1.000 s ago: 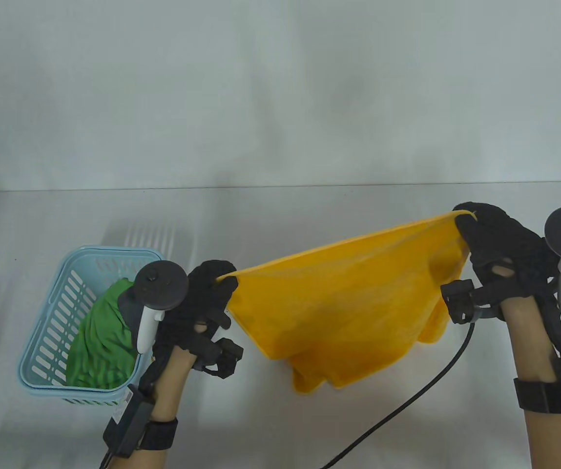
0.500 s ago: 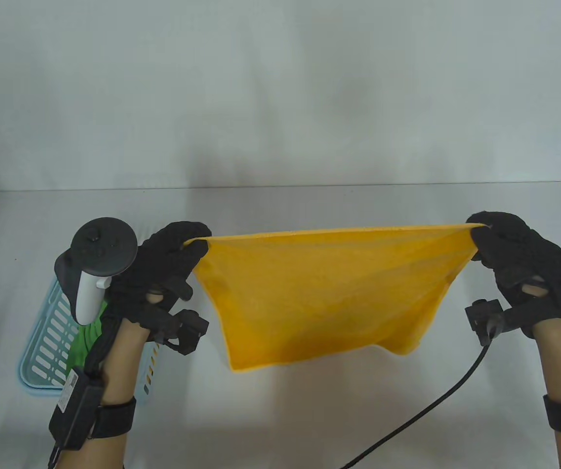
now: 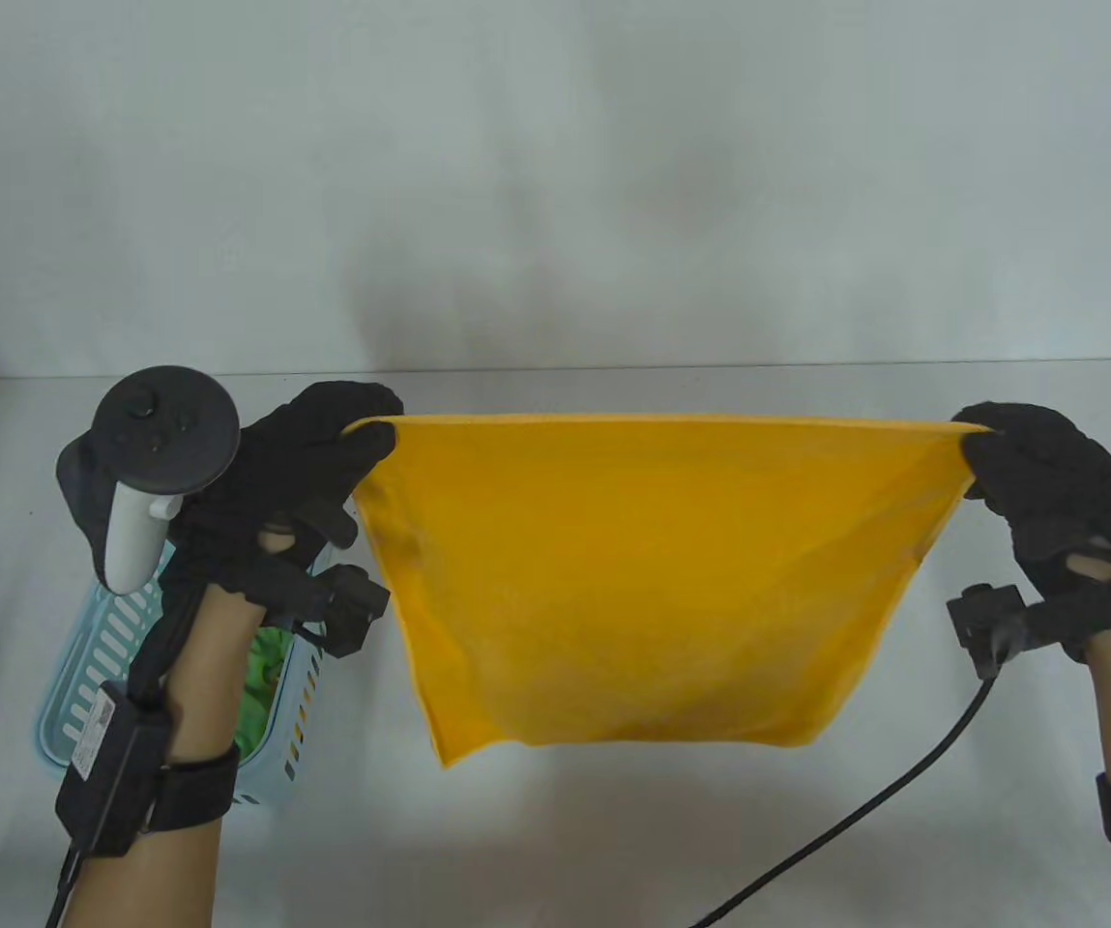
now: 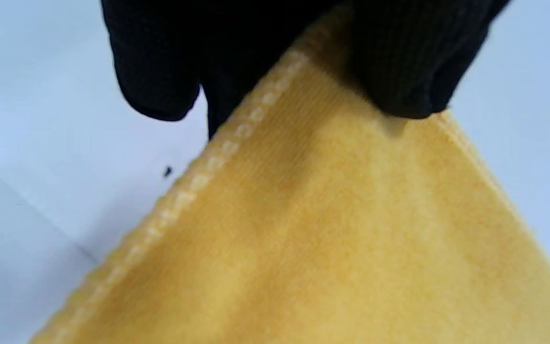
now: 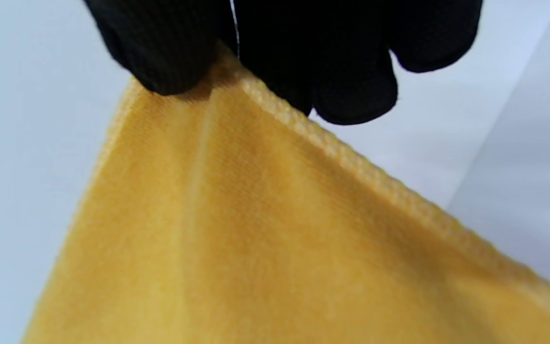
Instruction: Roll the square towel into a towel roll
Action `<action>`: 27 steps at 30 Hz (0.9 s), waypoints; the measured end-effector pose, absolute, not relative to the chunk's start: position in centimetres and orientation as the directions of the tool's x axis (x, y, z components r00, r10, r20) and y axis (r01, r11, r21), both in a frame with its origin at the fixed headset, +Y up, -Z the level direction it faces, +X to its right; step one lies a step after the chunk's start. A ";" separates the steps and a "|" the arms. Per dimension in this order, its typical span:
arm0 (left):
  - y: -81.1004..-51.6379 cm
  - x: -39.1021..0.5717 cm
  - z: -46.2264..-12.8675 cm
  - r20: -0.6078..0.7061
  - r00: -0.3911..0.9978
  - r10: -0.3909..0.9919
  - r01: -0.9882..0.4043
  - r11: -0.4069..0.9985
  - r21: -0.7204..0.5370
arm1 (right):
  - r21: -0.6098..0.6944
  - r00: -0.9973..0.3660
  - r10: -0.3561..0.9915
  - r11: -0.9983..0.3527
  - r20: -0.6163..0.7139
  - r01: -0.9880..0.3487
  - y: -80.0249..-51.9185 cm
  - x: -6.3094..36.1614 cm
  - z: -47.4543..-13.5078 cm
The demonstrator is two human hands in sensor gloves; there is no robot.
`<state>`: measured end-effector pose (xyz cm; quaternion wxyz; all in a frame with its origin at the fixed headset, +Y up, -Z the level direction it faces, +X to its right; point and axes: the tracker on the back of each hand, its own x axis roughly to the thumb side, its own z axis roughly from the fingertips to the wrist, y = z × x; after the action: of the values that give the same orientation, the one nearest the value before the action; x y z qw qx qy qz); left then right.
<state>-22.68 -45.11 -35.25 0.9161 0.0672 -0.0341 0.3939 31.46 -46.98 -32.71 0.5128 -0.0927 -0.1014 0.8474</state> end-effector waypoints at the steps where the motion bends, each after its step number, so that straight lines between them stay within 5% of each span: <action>1: -45.8 -22.5 -36.1 0.081 0.703 0.707 -0.711 0.697 0.092 | -0.272 -0.482 0.872 -0.486 -0.087 -0.830 -47.6 31.2 -33.6; 7: -50.0 -21.8 -40.9 -0.114 0.775 0.622 -0.616 0.783 0.084 | -0.359 -0.532 0.801 -0.599 -0.274 -0.716 -52.3 29.6 -39.6; 11: -47.6 -21.3 -41.2 -0.061 0.724 0.687 -0.680 0.726 0.101 | -0.433 -0.400 0.889 -0.458 -0.222 -0.777 -50.9 30.0 -40.4; 17: -44.0 -20.8 -39.9 0.025 0.751 0.660 -0.657 0.742 0.132 | -0.436 -0.395 0.909 -0.412 -0.134 -0.800 -48.2 31.3 -39.6; 22: -48.8 -20.6 -40.1 -0.047 0.801 0.597 -0.596 0.802 0.040 | -0.362 -0.487 0.841 -0.542 -0.237 -0.759 -51.3 31.1 -39.0; 27: -52.6 -20.8 -39.4 -0.084 0.768 0.635 -0.637 0.771 -0.008 | -0.334 -0.468 0.849 -0.527 -0.245 -0.782 -54.2 31.1 -38.3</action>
<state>-20.79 -52.58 -39.43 0.9401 -0.0180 0.0380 0.3382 31.13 -54.18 -38.31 0.4784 -0.1926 -0.0876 0.8523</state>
